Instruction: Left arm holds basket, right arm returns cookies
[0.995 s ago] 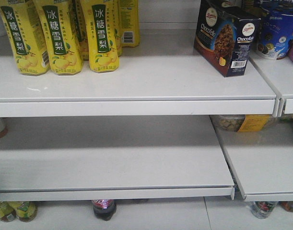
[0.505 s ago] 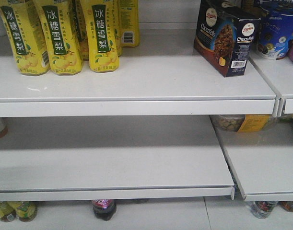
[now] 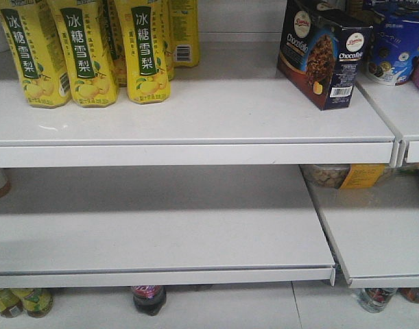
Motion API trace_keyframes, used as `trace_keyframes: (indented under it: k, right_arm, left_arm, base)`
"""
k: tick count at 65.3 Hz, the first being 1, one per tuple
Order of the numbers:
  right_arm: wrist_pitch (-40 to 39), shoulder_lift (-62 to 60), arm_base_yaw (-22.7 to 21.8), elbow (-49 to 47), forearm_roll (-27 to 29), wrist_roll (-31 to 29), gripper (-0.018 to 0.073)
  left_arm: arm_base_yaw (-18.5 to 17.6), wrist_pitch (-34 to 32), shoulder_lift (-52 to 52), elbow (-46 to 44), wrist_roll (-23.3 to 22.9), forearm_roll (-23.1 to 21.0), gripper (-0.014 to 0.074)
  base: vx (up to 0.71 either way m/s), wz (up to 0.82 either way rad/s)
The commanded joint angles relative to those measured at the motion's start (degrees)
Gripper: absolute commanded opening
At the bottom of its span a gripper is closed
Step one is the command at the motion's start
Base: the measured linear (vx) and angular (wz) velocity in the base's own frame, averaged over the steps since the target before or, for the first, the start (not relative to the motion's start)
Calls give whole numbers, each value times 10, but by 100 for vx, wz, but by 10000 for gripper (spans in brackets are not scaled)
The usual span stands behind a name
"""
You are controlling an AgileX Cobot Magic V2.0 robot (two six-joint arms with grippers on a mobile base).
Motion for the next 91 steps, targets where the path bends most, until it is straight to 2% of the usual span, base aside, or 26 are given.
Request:
trace_keyframes:
  k: [1,48,56,66,70,74,80,91]
  right_arm:
    - [-40,7,-2,-14,-6,-6,-8]
    - [-37,2,-2,-14,-3,-9,-8]
    - [-34,2,-22,-14,16,-72,-8]
    - [-38,4,-91,-10,134,-195,-8]
    - [-57,4,-108,6,166,-241,-8]
    - [-97,2,-118,33,191,-263,-8]
    - [-172,-14,-116,80,193,-253,-8]
    - [-252,-55,-116,147,190,-224,-8]
  left_arm:
    - [0,-53,-10,-14,9,11,-6]
    - [0,-53,-10,-14,9,11,-6]
    - [0,-53,-10,-14,9,11,-6]
    - [0,-53,-10,-14,9,11,-6]
    - [0,-53,-10,-14,9,11,-6]
    - [0,-53,-10,-14,9,11,-6]
    - [0,-53,-10,-14,9,11,-6]
    - [0,-53,-10,-14,9,11,-6]
  base:
    - [0,0]
    - [0,0]
    - [0,0]
    - [0,0]
    - [0,0]
    - [0,0]
    - [0,0]
    - [0,0]
